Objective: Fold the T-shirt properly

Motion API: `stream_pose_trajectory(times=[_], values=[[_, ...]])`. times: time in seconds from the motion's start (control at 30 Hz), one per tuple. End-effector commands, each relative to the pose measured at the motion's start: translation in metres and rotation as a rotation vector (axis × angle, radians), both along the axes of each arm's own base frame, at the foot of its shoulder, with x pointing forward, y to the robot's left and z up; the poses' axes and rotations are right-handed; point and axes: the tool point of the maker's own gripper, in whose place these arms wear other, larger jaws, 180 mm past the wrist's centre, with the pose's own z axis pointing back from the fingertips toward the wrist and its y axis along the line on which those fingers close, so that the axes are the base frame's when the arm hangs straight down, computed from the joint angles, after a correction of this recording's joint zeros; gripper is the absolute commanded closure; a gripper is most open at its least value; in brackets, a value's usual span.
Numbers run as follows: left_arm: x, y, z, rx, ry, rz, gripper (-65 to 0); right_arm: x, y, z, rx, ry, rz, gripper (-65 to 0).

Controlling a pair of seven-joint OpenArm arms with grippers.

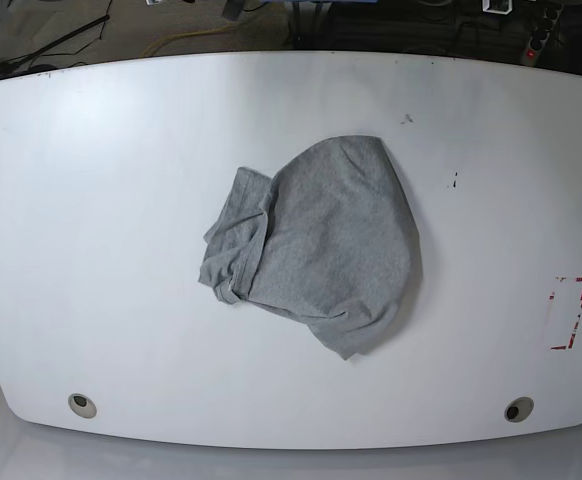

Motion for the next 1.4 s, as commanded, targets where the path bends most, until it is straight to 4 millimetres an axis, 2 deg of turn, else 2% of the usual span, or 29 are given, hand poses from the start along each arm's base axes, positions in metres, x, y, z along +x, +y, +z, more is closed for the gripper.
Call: stream_pose_trajectory(times=[0.0, 0.1, 0.2, 0.33, 0.47, 0.53, 0.7, 0.77, 0.97, 1.17, 1.37], values=[[0.008, -0.002, 0.015, 0.003, -0.048, -0.012, -42.1, 0.015, -0.006, 0.017, -0.012, -0.062, -0.003, -20.3], [0.016, -0.003, 0.018, 0.002, -0.07, -0.015, -49.7, 0.038, -0.007, 0.028, -0.021, -0.133, 0.002, -20.3], [0.034, -0.003, 0.02, 0.003, -0.122, -0.015, -56.3, 0.062, -0.007, 0.034, -0.025, -0.194, 0.003, -20.6], [0.052, -0.003, 0.022, 0.005, -0.171, -0.017, -56.7, 0.097, -0.003, 0.038, -0.04, -0.242, 0.03, -20.8], [0.08, -0.002, 0.028, 0.01, -0.249, -0.021, -56.7, 0.131, 0.003, 0.044, -0.014, -0.288, -0.005, -21.1], [0.086, -0.001, 0.026, 0.011, -0.257, -0.018, -56.7, 0.143, 0.005, 0.046, 0.004, -0.294, -0.019, -24.6], [0.106, 0.001, 0.025, 0.013, -0.273, -0.009, -56.7, 0.173, 0.01, 0.052, 0.071, -0.293, -0.045, -40.9], [0.112, 0.002, 0.023, 0.013, -0.26, -0.002, -56.7, 0.185, 0.013, 0.055, 0.105, -0.293, -0.052, -42.8], [0.122, 0.004, 0.019, 0.014, -0.24, 0.008, -56.7, 0.216, 0.036, 0.072, 0.198, -0.298, 0.058, -42.8], [0.123, 0.007, 0.02, 0.028, -0.238, -0.012, -56.7, 0.251, 0.043, 0.084, 0.161, -0.313, 0.132, -42.8], [0.121, 0.01, 0.02, 0.036, -0.228, -0.015, -56.7, 0.272, 0.079, 0.082, 0.185, -0.298, 0.259, -42.8]])
